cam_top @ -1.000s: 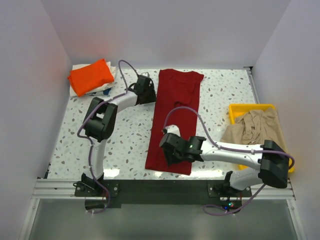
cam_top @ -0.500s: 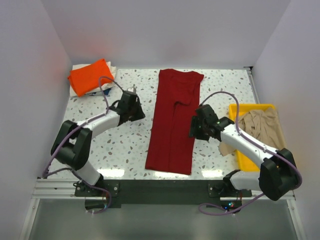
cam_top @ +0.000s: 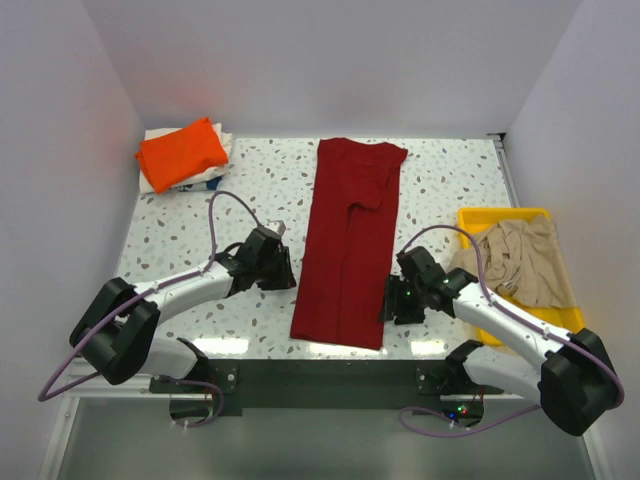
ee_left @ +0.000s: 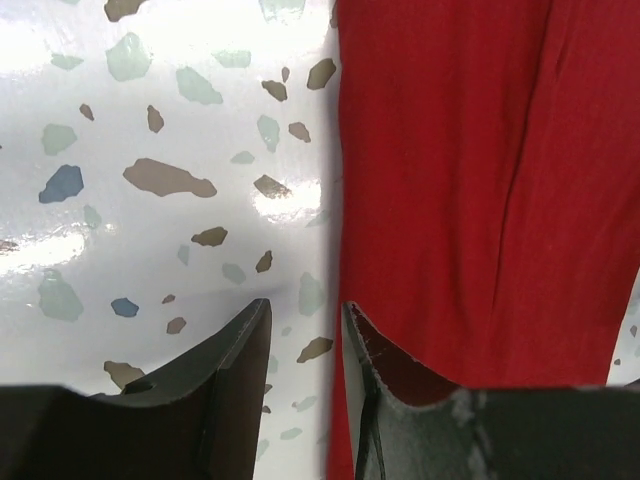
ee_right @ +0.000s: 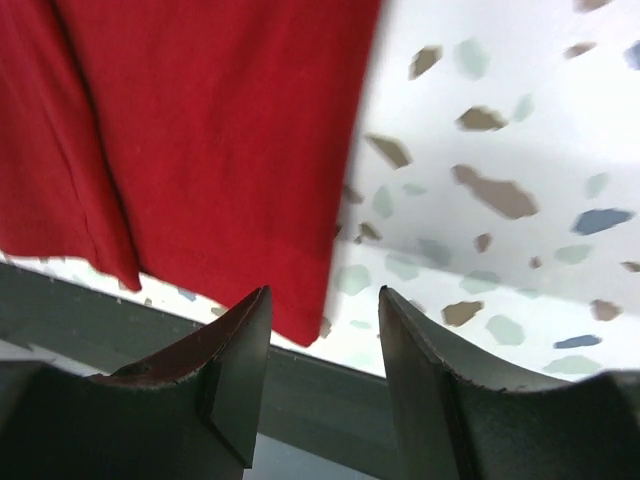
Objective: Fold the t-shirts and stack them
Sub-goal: Fold the tshirt
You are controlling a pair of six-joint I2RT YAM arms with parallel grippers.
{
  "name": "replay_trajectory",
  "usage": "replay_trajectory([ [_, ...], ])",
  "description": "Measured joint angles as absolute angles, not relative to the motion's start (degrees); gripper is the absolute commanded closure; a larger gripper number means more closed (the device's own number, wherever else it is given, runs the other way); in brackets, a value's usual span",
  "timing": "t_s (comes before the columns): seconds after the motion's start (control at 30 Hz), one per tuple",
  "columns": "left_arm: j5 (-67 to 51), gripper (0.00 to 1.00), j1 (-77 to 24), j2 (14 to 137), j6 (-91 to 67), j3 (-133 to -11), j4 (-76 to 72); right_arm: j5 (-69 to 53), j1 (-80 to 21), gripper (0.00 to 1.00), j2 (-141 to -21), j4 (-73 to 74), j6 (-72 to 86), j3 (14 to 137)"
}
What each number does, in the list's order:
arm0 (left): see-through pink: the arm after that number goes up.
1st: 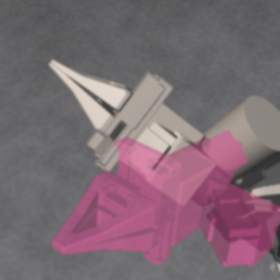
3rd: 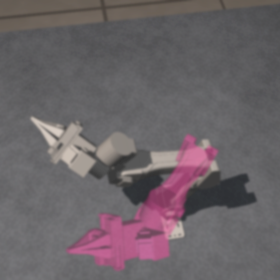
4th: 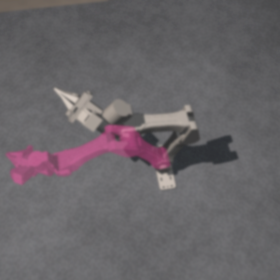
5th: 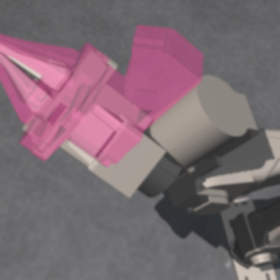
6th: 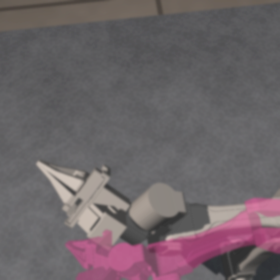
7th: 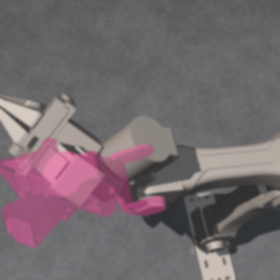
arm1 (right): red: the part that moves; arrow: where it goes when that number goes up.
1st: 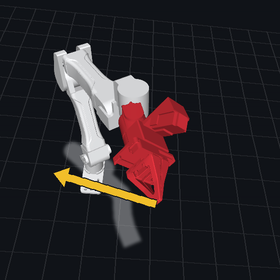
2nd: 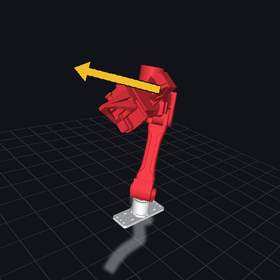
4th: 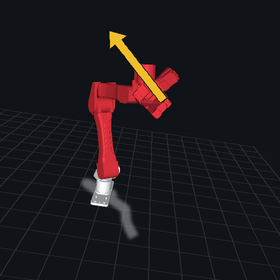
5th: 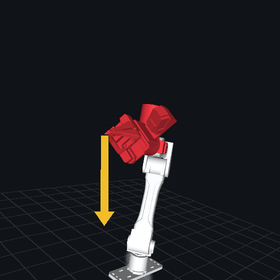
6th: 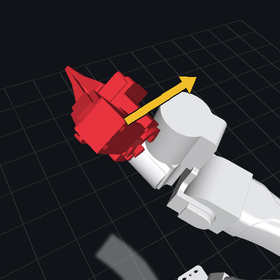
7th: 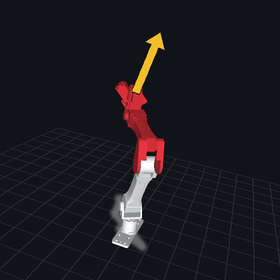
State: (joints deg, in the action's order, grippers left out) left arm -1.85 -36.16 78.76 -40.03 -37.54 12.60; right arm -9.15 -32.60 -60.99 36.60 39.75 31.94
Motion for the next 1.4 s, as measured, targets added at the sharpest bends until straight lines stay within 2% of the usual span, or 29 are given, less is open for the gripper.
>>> replay_trajectory([
  [0.23, -3.29, 0.61, -37.43, 77.08, -40.03, -36.23, 14.02, -3.79, -45.56, 0.59, -60.99, 39.09, 43.35, 32.67],
  [0.53, -4.49, 0.67, -41.01, 72.55, -39.97, -35.42, 16.14, 6.55, -56.07, 0.61, -63.22, 41.95, 47.86, 38.54],
  [0.7, -6.98, 0.78, -42.0, 69.8, -40.01, -35.46, 14.26, 8.62, -58.48, 0.61, -66.46, 41.32, 48.8, 40.16],
  [1.07, -8.62, 1.0, -49.32, 77.06, -42.46, -33.85, 12.08, 11.64, -63.26, 0.61, -73.76, 39.75, 49.8, 40.64],
  [1.4, -7.25, 1.0, -49.84, 79.35, -44.95, -33.17, 12.56, 12.56, -65.73, 0.62, -76.6, 38.46, 51.59, 40.47],
])
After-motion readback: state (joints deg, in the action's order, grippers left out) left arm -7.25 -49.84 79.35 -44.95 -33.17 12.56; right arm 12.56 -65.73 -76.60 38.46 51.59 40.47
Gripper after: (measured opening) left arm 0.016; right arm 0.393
